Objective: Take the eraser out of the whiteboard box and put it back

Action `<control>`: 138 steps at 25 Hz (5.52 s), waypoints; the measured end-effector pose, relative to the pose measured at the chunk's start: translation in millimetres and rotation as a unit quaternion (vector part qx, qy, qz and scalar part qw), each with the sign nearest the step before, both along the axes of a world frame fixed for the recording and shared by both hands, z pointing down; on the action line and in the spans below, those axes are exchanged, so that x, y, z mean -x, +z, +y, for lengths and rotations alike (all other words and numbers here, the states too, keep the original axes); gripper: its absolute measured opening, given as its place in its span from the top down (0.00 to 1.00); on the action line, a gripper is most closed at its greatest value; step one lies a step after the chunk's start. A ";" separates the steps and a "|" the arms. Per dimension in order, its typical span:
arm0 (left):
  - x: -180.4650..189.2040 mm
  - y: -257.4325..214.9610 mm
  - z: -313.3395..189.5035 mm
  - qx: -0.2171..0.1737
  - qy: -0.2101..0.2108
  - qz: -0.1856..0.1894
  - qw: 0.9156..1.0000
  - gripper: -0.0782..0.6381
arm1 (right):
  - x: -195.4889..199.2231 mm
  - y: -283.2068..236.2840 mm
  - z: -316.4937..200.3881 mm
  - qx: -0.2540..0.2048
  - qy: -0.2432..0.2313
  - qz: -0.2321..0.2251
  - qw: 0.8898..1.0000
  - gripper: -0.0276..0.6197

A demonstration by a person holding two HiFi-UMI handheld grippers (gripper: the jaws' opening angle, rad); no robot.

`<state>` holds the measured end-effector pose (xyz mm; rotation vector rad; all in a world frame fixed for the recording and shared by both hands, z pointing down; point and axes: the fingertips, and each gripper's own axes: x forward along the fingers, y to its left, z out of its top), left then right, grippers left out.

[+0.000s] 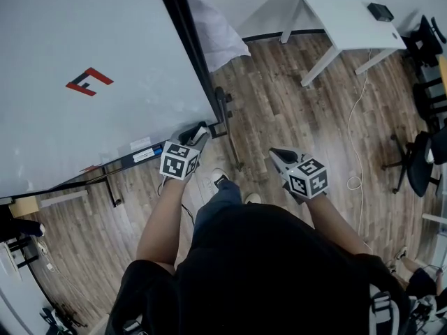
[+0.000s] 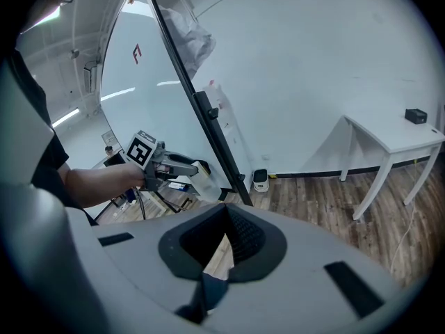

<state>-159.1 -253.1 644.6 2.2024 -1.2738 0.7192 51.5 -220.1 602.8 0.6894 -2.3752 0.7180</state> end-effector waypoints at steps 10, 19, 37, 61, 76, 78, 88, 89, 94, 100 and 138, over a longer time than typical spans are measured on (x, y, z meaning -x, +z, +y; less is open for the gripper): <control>2.9 -35.9 7.0 -0.045 -0.020 0.004 0.999 0.68 | 2.4 -14.6 16.3 -0.017 -0.012 -0.008 1.000 0.96; 3.2 -62.0 25.2 -0.072 -0.033 0.002 0.997 0.68 | -3.7 -32.2 32.5 -0.033 -0.013 -0.016 0.999 0.96; 9.5 -97.2 80.2 -0.112 -0.059 -0.006 0.992 0.68 | -5.1 -53.9 68.9 -0.056 -0.040 -0.028 0.997 0.96; -1.1 -102.9 158.3 -0.117 -0.094 -0.015 0.989 0.68 | -31.6 -64.2 111.6 -0.076 -0.056 -0.030 0.995 0.96; 1.5 -100.9 173.0 -0.118 -0.110 -0.016 0.987 0.68 | -34.9 -62.6 117.1 -0.076 -0.062 -0.030 0.995 0.96; 2.9 -98.7 173.1 -0.117 -0.110 -0.016 0.987 0.68 | -32.4 -61.1 117.6 -0.076 -0.064 -0.030 0.995 0.96; 5.2 -95.5 165.4 -0.108 -0.109 -0.015 0.988 0.68 | -29.8 -60.0 110.8 -0.071 -0.062 -0.030 0.995 0.96; 6.0 -95.1 163.5 -0.108 -0.107 -0.015 0.988 0.68 | -28.8 -59.4 109.3 -0.071 -0.062 -0.029 0.995 0.96; 12.7 -94.4 152.4 -0.107 -0.102 -0.015 0.989 0.68 | -21.1 -57.8 101.5 -0.069 -0.061 -0.028 0.995 0.96; 17.0 -95.9 133.8 -0.108 -0.094 -0.014 0.990 0.68 | -13.1 -56.9 91.1 -0.066 -0.059 -0.027 0.996 0.96; 11.6 -46.4 23.5 -0.069 -0.046 0.019 0.996 0.68 | 1.6 -12.3 28.6 -0.017 -0.019 -0.009 1.000 0.96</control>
